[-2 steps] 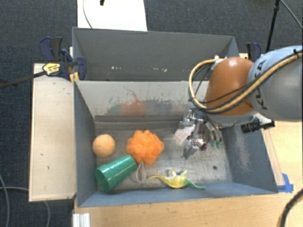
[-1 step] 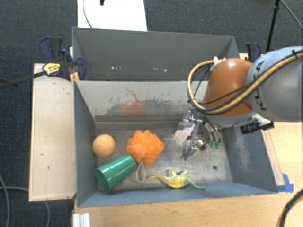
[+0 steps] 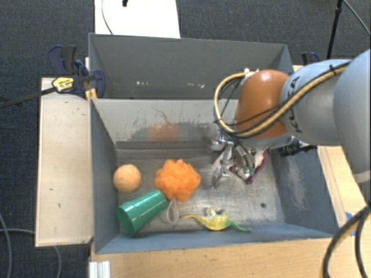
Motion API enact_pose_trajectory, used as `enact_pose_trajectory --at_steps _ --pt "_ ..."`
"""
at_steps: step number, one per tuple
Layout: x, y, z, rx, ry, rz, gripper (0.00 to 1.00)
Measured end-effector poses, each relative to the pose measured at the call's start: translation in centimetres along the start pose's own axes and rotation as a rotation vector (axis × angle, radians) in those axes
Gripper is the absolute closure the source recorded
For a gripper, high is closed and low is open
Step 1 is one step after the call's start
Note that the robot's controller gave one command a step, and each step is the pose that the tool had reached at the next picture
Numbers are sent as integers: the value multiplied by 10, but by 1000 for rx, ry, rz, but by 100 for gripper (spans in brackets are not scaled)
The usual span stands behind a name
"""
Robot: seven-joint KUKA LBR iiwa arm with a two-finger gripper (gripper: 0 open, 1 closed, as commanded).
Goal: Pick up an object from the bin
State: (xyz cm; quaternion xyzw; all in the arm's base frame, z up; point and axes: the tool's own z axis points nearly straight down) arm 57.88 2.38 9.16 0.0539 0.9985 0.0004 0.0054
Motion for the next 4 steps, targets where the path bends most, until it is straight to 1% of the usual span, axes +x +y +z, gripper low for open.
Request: enact_pose_trajectory --at_steps 1,2,3,4 --pt "13 35 15 3 0 58 0" --pt "14 68 -24 2 16 35 0" --pt "26 116 -24 -1 -2 -66 0" --pt "74 131 13 -2 3 -150 100"
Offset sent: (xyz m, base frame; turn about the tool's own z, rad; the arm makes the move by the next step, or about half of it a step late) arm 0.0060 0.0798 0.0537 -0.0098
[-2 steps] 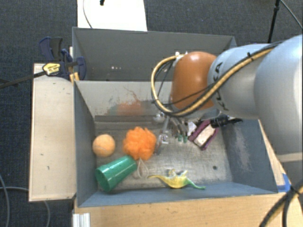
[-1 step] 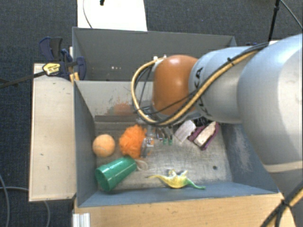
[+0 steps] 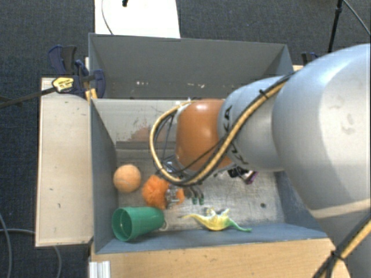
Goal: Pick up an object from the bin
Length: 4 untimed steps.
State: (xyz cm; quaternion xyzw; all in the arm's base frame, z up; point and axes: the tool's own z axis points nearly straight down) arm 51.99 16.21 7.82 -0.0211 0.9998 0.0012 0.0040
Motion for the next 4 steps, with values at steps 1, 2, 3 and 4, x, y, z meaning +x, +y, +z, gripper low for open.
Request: enact_pose_trajectory --at_steps 1,2,3,4 --pt "0 0 0 0 0 1 100" --pt "11 10 -67 2 7 16 100" --pt "11 10 -67 2 7 16 100" --pt "8 9 -113 3 13 12 100"
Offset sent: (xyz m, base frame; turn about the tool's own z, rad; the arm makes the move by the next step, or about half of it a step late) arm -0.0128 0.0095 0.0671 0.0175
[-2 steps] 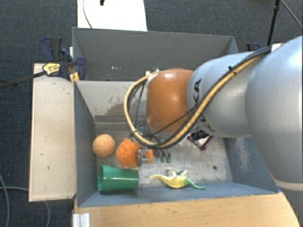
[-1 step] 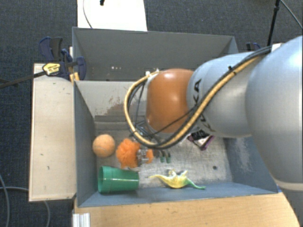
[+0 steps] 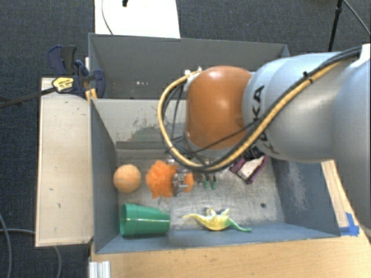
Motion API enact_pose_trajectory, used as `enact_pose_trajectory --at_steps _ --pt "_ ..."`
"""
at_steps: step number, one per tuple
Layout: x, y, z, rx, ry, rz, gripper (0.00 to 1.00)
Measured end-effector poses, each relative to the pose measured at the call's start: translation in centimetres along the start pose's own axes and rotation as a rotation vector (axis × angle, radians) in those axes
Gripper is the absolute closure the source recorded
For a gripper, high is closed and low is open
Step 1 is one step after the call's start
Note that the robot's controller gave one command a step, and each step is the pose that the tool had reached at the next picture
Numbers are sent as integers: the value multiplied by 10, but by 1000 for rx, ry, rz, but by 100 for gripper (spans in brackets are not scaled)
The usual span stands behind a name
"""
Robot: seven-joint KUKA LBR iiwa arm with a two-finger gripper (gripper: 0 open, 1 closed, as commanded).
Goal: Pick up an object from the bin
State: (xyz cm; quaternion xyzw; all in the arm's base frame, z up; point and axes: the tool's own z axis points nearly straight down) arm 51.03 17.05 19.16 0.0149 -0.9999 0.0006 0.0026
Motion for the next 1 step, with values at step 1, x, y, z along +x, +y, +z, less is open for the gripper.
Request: enact_pose_trajectory --at_steps 1 --pt "-12 0 -38 -3 -11 43 100"
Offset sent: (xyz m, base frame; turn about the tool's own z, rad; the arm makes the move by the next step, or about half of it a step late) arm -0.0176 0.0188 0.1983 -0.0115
